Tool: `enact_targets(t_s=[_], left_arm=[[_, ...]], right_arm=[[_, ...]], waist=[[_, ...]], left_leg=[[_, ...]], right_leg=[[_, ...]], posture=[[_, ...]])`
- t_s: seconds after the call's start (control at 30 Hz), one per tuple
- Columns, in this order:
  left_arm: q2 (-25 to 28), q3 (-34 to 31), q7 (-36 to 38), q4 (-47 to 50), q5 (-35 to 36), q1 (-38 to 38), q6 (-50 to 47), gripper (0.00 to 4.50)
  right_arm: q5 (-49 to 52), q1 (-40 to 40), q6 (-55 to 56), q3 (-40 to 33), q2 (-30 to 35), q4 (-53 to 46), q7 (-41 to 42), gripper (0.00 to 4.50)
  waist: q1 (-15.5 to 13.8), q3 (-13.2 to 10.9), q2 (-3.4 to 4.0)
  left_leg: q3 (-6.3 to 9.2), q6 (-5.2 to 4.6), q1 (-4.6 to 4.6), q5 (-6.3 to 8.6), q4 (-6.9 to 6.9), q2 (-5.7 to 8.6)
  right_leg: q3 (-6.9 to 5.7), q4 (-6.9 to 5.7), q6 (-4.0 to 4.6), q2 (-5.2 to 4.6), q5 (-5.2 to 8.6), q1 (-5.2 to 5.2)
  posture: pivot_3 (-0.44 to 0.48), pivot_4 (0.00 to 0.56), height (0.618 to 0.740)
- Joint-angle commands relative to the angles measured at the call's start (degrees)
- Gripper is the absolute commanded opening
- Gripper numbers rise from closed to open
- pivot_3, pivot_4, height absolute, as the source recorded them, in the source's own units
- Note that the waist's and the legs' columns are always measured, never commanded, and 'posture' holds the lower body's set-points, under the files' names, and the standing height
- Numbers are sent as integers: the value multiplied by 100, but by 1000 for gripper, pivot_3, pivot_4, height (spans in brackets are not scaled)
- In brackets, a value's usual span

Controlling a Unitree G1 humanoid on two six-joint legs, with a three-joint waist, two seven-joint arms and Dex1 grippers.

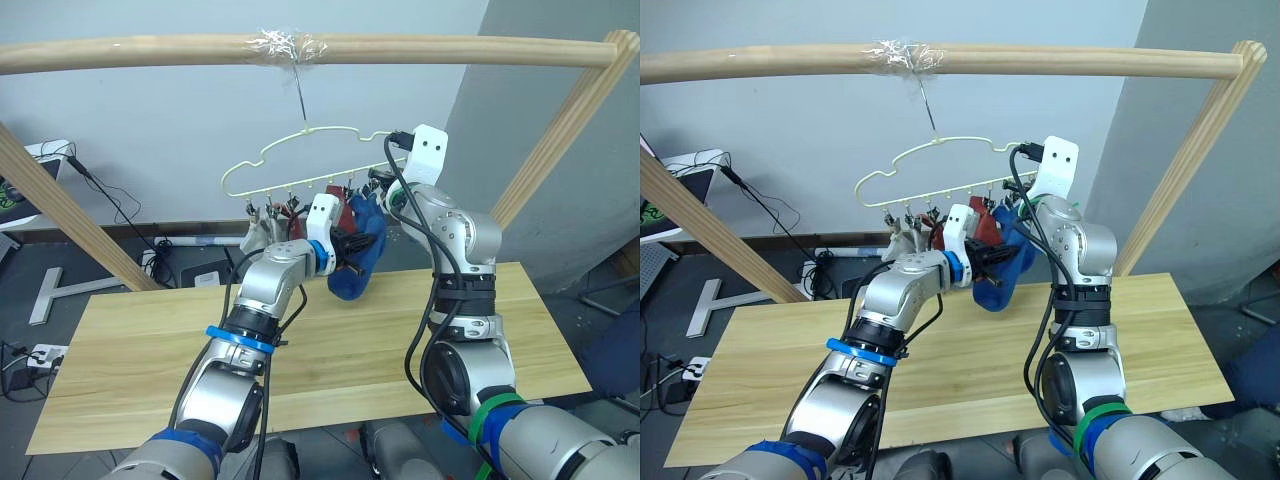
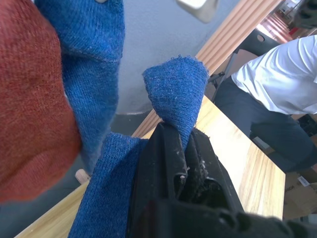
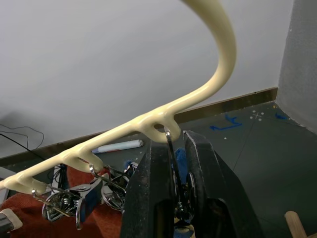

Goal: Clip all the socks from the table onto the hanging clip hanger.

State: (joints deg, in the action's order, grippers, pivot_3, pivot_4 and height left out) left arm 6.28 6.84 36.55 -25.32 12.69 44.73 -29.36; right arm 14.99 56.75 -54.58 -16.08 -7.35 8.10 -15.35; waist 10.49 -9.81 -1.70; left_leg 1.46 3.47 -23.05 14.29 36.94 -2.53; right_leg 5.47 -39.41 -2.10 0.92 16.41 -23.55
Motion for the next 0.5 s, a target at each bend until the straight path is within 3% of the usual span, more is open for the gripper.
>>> enact_targets(t_s=[0.03,0.5], left_arm=[[-87,-102,-39,-48,3,267,244,24],[-126,-277,-54,41,105,452,206,24]], right_arm=[[80,159,-6,34,-37,-276,-48,64],[75,71,-4,92,-53,-313,-43,64]], waist=[[24,0,0],[68,0,0]], left_leg=[[0,0,-1,0,0,0],[-1,0,0,0,-1,1]], right_leg=[[1,1,0,0,0,0],[1,2,-1,0,0,0]], posture=[[-191,142,740],[-184,142,740]])
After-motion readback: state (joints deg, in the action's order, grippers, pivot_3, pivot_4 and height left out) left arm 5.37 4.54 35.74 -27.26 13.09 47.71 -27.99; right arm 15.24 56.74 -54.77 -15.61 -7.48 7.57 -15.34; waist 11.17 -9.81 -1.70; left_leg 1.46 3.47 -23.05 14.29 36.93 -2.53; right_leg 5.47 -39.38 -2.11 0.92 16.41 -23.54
